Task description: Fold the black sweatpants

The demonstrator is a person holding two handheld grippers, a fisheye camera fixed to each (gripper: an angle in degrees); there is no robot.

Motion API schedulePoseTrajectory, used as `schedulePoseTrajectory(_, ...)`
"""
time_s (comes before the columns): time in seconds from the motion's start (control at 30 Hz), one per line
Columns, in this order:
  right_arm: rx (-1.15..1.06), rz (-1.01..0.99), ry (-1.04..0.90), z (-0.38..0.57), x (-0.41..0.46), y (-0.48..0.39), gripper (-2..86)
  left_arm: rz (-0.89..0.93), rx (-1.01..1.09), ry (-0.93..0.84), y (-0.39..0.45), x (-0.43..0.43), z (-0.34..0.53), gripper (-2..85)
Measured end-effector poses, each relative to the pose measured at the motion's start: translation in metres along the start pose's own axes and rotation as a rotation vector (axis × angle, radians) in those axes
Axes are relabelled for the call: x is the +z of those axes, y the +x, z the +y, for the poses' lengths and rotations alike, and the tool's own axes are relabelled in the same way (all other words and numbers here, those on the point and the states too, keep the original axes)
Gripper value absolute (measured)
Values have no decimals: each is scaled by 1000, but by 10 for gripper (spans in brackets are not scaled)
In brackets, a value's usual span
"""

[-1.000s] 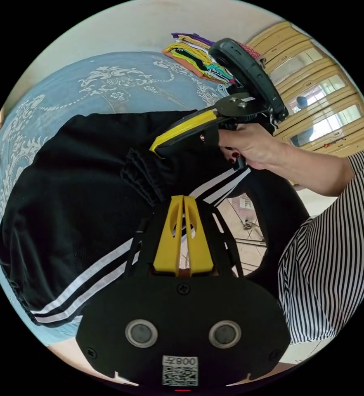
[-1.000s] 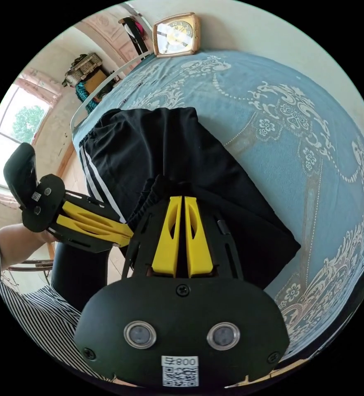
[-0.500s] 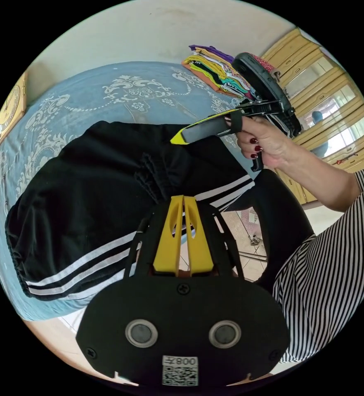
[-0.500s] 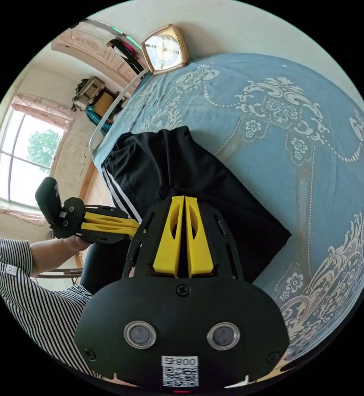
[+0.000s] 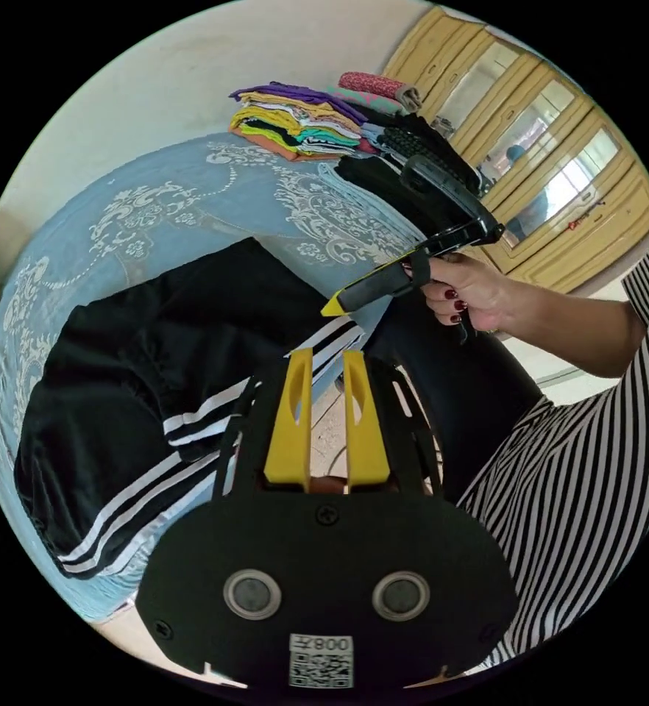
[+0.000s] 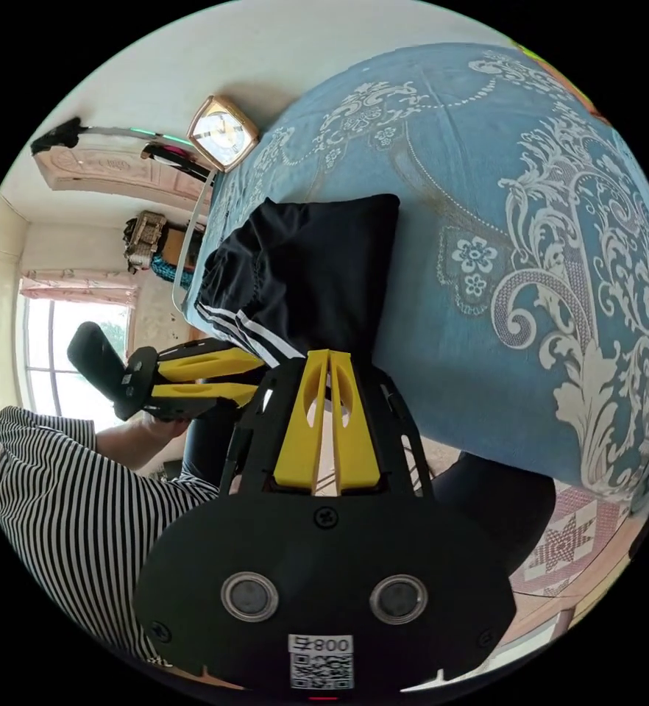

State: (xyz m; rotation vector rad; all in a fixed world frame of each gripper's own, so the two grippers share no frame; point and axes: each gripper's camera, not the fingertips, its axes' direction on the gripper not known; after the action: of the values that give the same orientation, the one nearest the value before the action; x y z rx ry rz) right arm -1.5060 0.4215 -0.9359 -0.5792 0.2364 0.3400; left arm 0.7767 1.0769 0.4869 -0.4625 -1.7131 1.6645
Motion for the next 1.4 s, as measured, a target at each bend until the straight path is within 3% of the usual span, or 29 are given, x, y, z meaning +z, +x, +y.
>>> schedulePoseTrajectory(0.2,56,-84,-13,17,6,50,5,-168,147,-156,53,65,-26,72)
schedulePoseTrajectory(0.33,64,-92,64,15,-17,75,16,-251,158,-142,67,74,-24,49)
schedulePoseTrajectory(0.53,93,-84,169,-46,-32,117,69,-176,108,-133,59,89,-18,33)
schedulePoseTrajectory(0.77,144,-107,102,-104,6,148,80,-153,104,-121,51,116,3,28)
schedulePoseTrajectory(1.0,144,-159,59,-118,16,152,39,-94,76,-78,30,140,36,25)
schedulePoseTrajectory(1.4,216,-221,166,-87,-34,147,24,106,7,104,-13,183,129,23)
